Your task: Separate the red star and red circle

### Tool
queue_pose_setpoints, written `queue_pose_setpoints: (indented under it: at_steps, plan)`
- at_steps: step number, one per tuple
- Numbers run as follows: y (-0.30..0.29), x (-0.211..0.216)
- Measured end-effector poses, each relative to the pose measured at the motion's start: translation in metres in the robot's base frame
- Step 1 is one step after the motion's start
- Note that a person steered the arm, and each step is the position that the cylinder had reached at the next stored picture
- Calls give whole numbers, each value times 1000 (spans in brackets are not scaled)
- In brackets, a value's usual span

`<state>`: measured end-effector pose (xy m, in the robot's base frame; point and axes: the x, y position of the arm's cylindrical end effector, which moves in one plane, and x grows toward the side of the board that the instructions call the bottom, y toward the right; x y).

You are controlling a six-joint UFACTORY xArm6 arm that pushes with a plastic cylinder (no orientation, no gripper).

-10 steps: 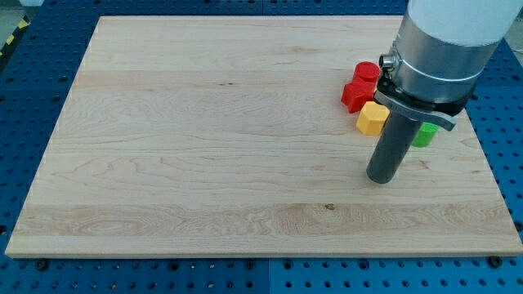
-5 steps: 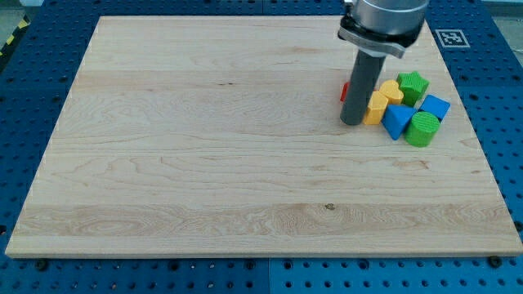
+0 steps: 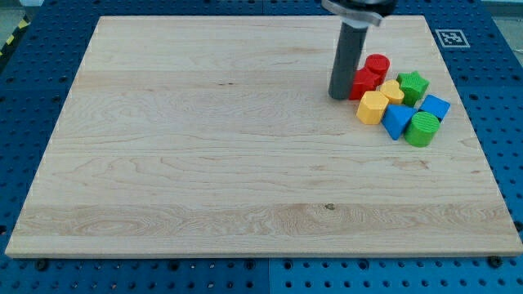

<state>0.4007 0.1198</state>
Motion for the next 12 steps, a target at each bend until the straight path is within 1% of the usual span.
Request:
queue_pose_setpoints:
  at_steps: [1,2,4,5,7,9,10,11,12]
  plan:
    - [23,8]
    - [34,-2]
    - [34,-45]
    - [34,-58]
    - [46,-74]
    - [88,-74]
    - [98,-84]
    - [97,-107]
    - [97,-114]
